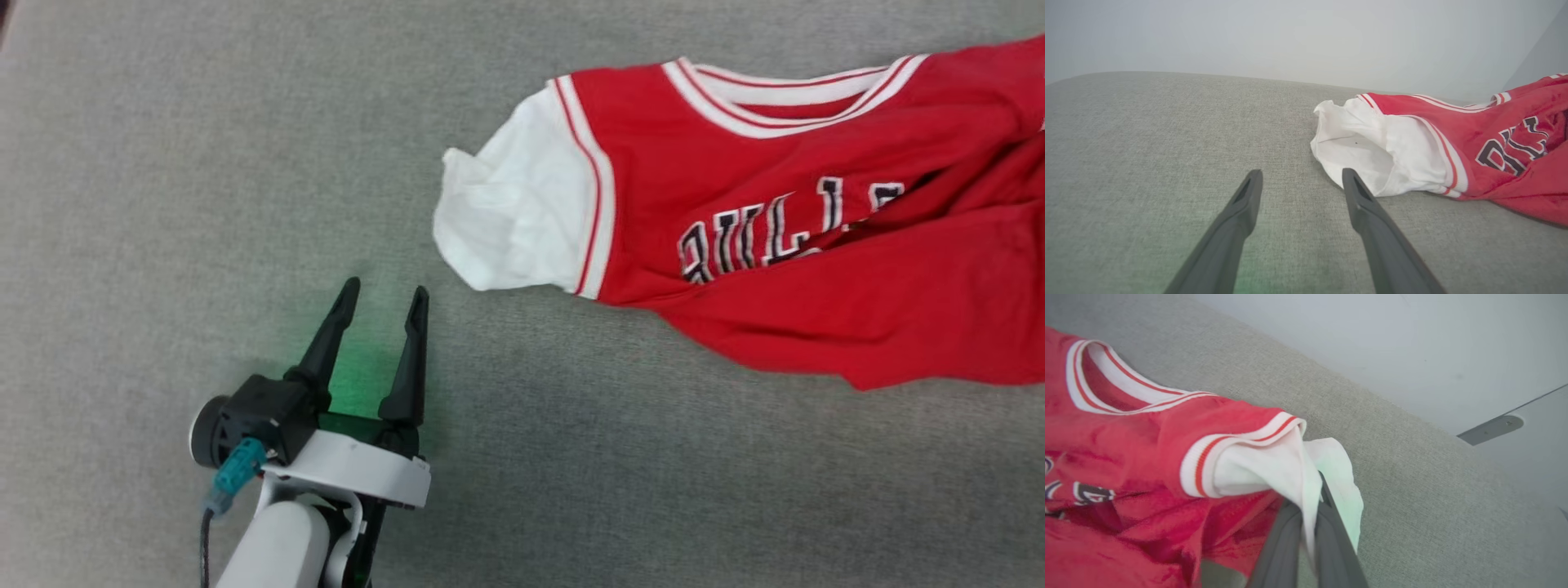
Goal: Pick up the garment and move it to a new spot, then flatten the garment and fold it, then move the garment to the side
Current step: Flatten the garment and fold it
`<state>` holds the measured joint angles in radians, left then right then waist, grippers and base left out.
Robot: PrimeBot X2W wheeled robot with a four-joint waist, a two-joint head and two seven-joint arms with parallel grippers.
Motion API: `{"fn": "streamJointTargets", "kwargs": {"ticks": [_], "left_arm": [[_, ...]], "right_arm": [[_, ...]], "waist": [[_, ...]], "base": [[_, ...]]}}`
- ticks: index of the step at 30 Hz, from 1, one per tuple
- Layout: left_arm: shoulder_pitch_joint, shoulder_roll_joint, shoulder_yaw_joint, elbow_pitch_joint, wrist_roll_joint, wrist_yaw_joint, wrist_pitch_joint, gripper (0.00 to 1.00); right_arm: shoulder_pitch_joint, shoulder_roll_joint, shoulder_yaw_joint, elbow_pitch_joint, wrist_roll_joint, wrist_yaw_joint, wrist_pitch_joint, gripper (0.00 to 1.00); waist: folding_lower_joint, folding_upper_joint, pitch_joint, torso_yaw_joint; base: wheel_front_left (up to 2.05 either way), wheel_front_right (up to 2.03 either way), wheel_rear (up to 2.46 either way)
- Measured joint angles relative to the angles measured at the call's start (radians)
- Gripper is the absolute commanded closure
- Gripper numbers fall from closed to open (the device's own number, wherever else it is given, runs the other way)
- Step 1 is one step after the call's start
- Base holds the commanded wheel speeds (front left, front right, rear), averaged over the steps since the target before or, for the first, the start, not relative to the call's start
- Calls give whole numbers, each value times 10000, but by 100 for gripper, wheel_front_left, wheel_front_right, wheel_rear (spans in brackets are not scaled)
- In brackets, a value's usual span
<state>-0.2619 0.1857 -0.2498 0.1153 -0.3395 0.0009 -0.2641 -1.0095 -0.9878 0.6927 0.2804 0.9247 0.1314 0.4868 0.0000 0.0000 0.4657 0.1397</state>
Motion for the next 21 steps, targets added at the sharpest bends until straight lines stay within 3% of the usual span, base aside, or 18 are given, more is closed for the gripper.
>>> {"fn": "streamJointTargets", "kwargs": {"ticks": [3,6,9,12,15,21], "left_arm": [[-1,-159,151,48,115,-109,0,0],[58,-284,320,86,194,-199,0,0],[174,-403,493,105,255,-301,0,0],[174,-573,569,186,349,-435,0,0],[105,-677,571,313,460,-587,0,0],[-301,-863,543,491,604,-848,0,0]], "right_arm": [[-29,0,-251,77,897,0,924,100],[288,-270,-734,-838,2706,0,2249,100],[832,-966,-1187,-2155,4004,0,3189,100],[1347,-1530,-1843,-2451,4945,0,3382,100],[1654,-1664,-2220,-1868,4815,0,3074,100],[1487,-359,-2614,395,3252,0,2213,100]], "waist": [[0,0,76,143],[-1,0,122,249],[0,0,173,258],[0,0,198,211],[0,0,238,170],[-1,0,354,269]], "base": [[0,0,0],[0,0,0],[0,0,0],[0,0,0],[0,0,0],[0,0,0]]}}
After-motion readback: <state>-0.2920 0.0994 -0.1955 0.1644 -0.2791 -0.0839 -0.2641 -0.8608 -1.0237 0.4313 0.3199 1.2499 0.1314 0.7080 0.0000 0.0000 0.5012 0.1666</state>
